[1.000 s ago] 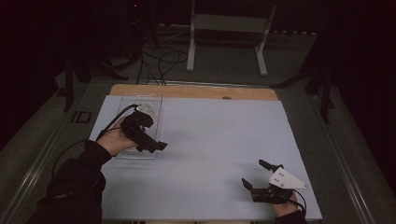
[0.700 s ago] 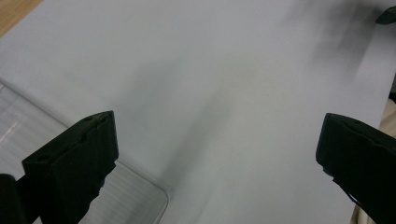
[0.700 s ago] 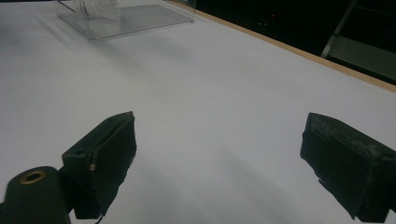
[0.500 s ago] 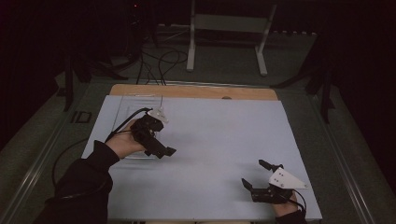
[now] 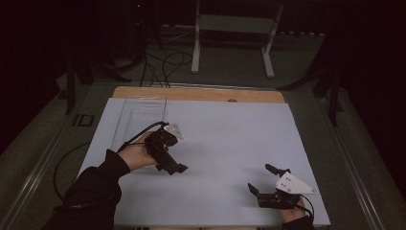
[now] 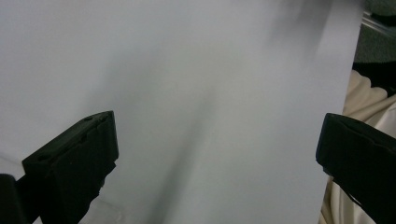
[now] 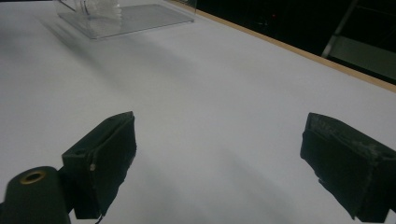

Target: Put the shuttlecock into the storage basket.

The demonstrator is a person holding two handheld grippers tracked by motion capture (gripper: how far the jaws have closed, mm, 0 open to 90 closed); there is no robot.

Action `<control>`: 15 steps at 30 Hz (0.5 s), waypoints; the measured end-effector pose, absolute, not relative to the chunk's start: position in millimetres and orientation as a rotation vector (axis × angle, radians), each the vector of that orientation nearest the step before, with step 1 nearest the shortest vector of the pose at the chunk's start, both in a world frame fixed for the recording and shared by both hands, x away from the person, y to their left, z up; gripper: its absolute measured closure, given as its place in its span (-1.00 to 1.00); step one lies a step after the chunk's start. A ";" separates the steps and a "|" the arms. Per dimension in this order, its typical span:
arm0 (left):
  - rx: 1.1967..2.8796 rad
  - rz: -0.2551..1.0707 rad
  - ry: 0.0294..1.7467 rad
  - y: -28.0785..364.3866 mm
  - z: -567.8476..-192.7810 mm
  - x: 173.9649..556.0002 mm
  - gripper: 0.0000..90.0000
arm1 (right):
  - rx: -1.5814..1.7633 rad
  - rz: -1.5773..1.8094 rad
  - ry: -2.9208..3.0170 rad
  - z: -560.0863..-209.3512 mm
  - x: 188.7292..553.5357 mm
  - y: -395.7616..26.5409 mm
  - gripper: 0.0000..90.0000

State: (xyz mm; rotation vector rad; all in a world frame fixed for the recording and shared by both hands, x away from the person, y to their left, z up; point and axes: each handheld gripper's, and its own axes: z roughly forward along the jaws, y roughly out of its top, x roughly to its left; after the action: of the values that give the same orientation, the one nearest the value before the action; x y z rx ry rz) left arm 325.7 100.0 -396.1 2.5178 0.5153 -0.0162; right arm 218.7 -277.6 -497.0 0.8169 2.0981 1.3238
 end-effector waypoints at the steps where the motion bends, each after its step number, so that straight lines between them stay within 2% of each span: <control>1: 2.519 -0.021 0.513 99.4 -397.7 324.9 -1.00 | 0.817 1.324 2.098 -497.1 218.7 -277.5 -0.77; 15: 2.501 -0.073 0.485 99.8 -425.6 312.8 -1.00 | 0.813 1.323 2.105 -497.6 218.9 -277.4 -0.77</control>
State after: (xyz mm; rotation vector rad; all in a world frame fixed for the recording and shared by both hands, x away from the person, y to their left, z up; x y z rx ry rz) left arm 312.8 99.8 -425.6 2.5011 0.4847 -0.0727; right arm 218.9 -277.4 -497.6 0.8125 2.1047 1.3232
